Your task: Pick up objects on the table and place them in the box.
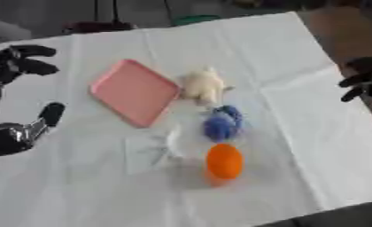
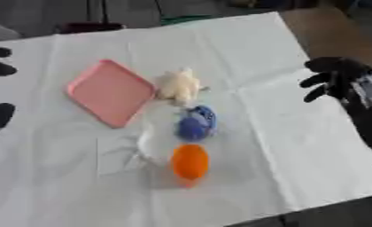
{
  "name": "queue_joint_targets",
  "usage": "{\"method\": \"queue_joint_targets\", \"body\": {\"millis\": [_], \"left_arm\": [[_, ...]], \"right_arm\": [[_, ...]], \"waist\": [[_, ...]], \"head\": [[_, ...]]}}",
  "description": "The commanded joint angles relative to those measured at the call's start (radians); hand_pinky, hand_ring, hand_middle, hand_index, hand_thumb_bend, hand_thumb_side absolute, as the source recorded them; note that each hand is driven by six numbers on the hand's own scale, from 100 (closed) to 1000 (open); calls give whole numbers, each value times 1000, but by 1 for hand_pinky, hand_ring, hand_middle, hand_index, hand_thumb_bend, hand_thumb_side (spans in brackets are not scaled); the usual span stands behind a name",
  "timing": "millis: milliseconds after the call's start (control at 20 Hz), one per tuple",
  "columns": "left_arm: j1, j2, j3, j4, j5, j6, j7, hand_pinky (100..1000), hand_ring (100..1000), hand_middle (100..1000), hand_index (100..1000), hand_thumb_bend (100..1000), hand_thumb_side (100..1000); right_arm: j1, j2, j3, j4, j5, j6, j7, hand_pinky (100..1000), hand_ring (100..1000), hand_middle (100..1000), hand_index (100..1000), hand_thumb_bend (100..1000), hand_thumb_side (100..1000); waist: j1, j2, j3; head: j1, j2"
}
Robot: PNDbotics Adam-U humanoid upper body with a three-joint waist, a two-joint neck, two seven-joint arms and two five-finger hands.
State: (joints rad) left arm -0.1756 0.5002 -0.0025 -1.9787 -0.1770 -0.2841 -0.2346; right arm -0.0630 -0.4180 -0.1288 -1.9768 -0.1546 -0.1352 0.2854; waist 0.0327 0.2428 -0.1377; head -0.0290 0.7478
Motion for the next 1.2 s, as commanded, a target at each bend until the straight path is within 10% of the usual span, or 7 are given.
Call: {"method": "queue_joint_targets", "body": {"millis": [50,700,1200], "left_arm": [[-14,25,1,-21,-2,0,-7,777,742,825,767,337,404],[-214,143,-208,43,-278,78,-252,863,785,842,802,440,484],[-276,25,-321,256,-590,74,-186,868,787,837,792,516,506]], "right_arm": [[-9,-15,-9,-23,7,1,1,538,664,759,743,100,933],[-11,-19,2,-23,2,4,12,538,663,759,742,100,933],[-8,-21,5,-23,-2,9,15,538,663,759,742,100,931]], "waist": [[-3,-12,0],[2,-22,-19],[6,-33,-20]], "head": [[-2,-4],[-7,-1],[-17,1]]}}
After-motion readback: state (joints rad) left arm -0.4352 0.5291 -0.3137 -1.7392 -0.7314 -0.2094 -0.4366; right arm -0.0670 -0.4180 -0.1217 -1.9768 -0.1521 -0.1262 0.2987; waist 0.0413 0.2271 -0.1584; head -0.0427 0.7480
